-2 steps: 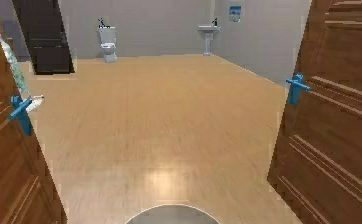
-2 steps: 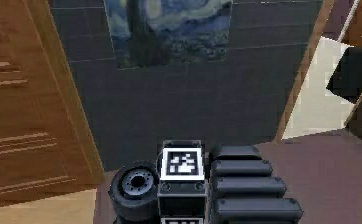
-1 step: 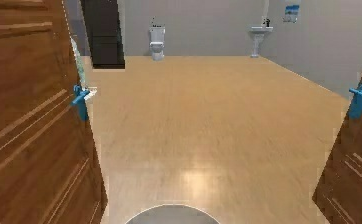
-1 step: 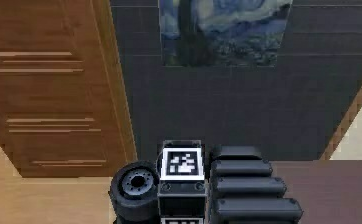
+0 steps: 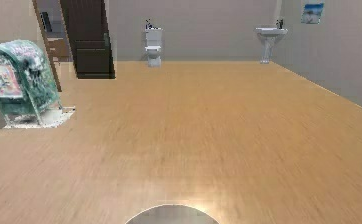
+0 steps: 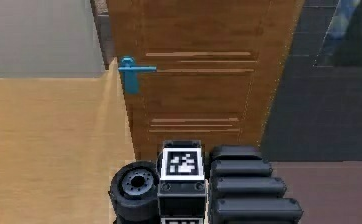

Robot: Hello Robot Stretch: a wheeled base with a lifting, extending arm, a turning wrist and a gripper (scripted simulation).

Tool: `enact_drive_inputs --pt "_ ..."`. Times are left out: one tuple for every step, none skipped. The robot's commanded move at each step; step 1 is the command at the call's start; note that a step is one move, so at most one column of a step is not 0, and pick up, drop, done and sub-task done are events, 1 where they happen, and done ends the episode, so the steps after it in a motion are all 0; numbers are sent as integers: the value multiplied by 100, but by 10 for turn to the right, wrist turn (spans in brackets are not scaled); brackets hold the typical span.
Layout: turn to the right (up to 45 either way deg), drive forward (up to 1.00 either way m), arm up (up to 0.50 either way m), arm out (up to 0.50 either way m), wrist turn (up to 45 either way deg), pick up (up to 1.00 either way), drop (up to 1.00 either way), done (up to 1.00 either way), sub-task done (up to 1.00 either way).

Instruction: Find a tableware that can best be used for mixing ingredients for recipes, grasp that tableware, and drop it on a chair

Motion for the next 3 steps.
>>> enact_drive_inputs --pt "-60 0 0 0 0 0 0 0 0" --pt "0 35 0 0 0 0 0 0 0" --pt "0 15 0 0 0 0 0 0 0"
